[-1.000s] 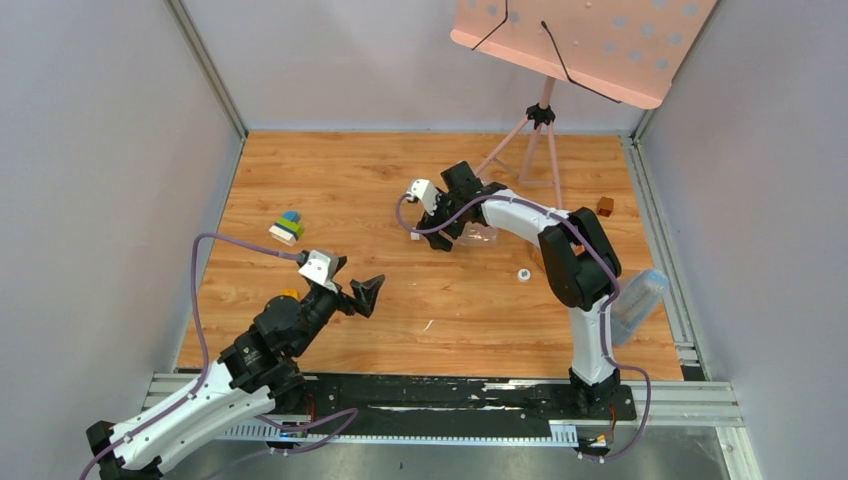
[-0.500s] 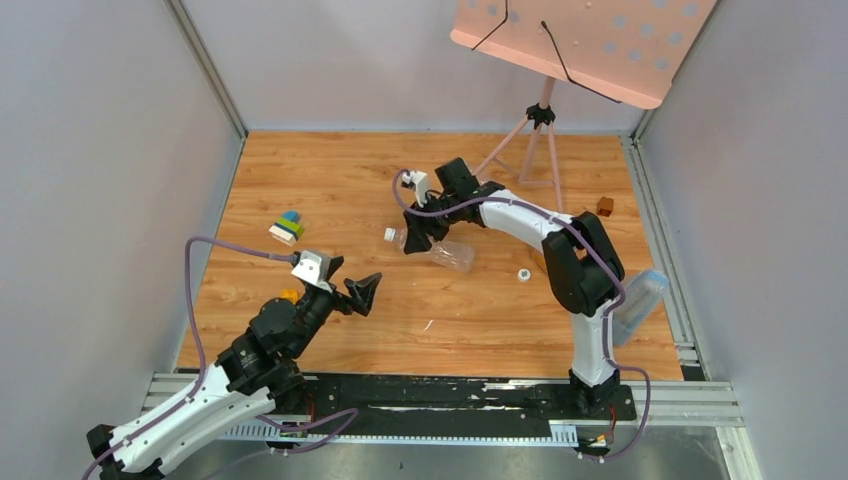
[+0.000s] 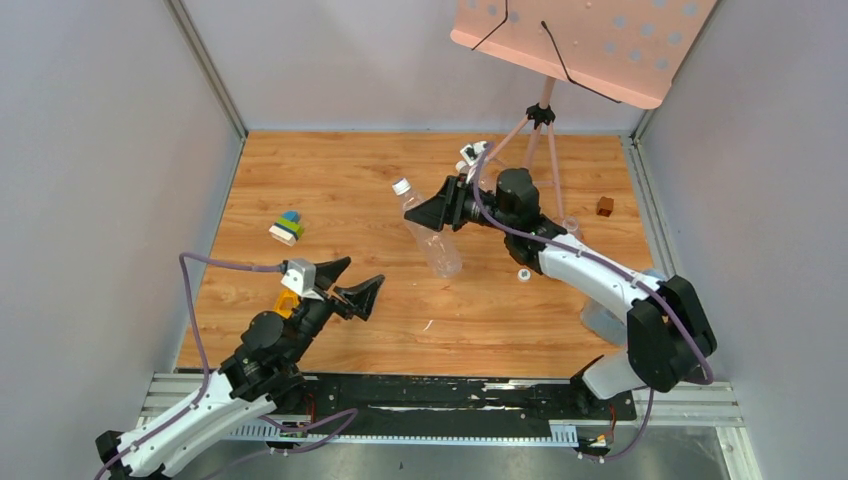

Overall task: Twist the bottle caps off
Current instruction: Pick up the plastic bottle at the center of the board, then unscrew the bottle cap from the plastic bottle.

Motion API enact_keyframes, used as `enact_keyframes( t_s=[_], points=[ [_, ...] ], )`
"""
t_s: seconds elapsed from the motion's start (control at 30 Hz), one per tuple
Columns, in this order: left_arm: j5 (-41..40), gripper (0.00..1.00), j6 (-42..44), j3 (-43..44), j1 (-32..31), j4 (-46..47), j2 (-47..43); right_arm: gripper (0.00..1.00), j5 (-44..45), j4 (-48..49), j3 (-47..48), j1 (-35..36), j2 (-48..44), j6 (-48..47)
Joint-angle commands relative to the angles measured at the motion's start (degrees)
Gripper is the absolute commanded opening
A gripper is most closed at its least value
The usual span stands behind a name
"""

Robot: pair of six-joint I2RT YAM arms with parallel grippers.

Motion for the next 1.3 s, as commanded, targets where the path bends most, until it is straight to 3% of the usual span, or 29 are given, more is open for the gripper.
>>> enact_keyframes(
  t_s=[0.0,0.27,0.47,0.83,0.97,1.13,1.2,1.27],
  points=[
    [10.18,1.00,-1.76,0.28,-0.02,10.22,5.65,0.33,2.29,18.40,-5.62,1.35,-3.51,16.02],
    [24.28,1.00,-5.03,3.33,-0.02,27.25,25.38,0.32,6.00,33.42,-14.45,5.14,-8.23,20.16],
    [29.94,1.00,-7.37,3.09,-0.05,39.23,32.19,0.32,5.19,41.22,-17.70,5.81,-8.57,21.81],
    [32.54,0.99,-5.87,5.30,0.03,40.69,36.52,0.33,0.85,53.77,-18.18,9.05,-5.49,23.24],
    [31.75,0.90,-6.05,4.14,-0.05,43.36,37.35,0.33,0.62,54.40,-19.07,9.15,-5.76,23.75],
    [29.46,0.62,-5.05,4.33,0.00,40.53,37.44,0.34,-1.00,54.39,-19.36,9.16,-5.72,23.93],
    [28.60,0.52,-4.57,4.35,0.01,39.10,37.17,0.38,-1.18,54.03,-19.62,9.16,-5.91,23.70],
    [27.92,0.43,-3.65,4.98,-0.04,35.78,36.56,0.49,-1.97,52.07,-19.46,9.16,-6.24,23.05]
  ],
)
